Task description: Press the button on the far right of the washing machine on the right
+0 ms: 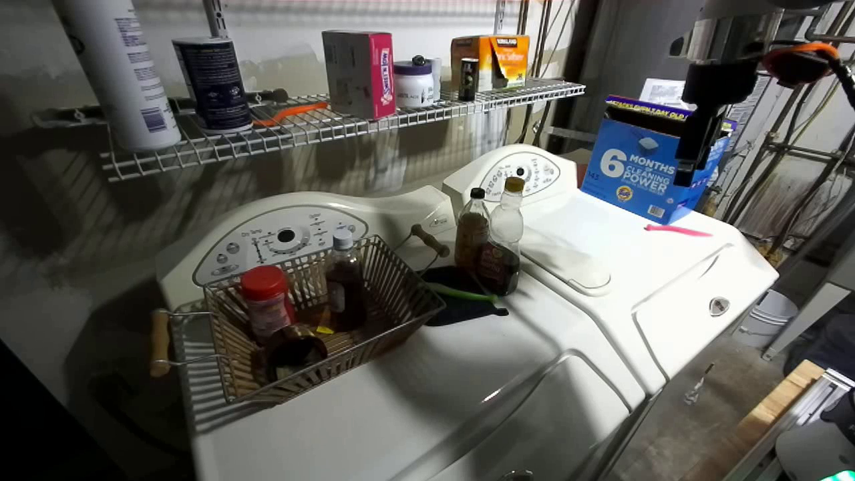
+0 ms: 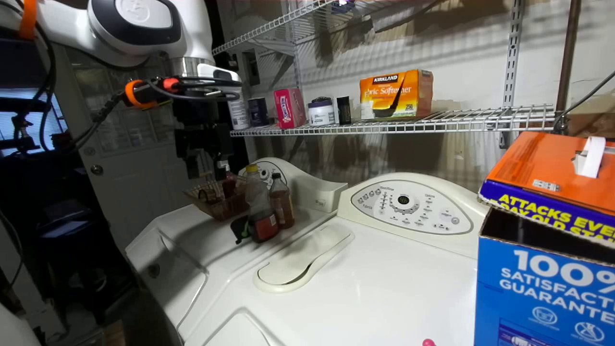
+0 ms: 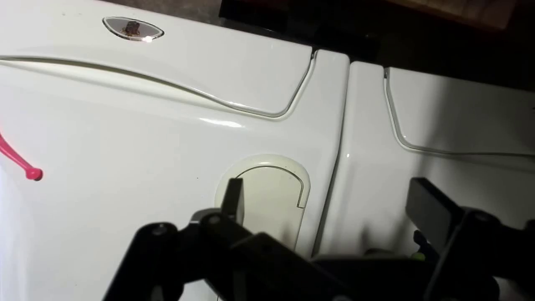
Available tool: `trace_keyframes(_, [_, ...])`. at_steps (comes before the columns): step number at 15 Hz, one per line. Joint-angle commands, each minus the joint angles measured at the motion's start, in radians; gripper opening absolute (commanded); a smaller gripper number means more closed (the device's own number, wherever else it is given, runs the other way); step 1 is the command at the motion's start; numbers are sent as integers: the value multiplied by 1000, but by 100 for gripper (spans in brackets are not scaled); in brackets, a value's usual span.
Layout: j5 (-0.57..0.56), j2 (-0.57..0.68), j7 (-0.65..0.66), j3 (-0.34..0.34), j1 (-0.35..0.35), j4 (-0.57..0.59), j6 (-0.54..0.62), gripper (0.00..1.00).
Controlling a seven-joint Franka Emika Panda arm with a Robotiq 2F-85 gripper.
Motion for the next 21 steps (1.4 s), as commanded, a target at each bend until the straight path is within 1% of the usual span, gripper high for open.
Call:
trace_keyframes(1, [-3, 1, 3, -6, 8, 2, -2, 100])
trace_keyframes(8, [-3, 1, 3, -6, 8, 2, -2, 100])
trace_keyframes(11, [-30, 63, -28, -30, -7, 18, 74, 100])
trace_keyframes(17, [-166, 272, -48, -64, -59, 64, 281, 100])
trace_keyframes(21, [-274, 447, -24, -65, -94, 177, 373, 100])
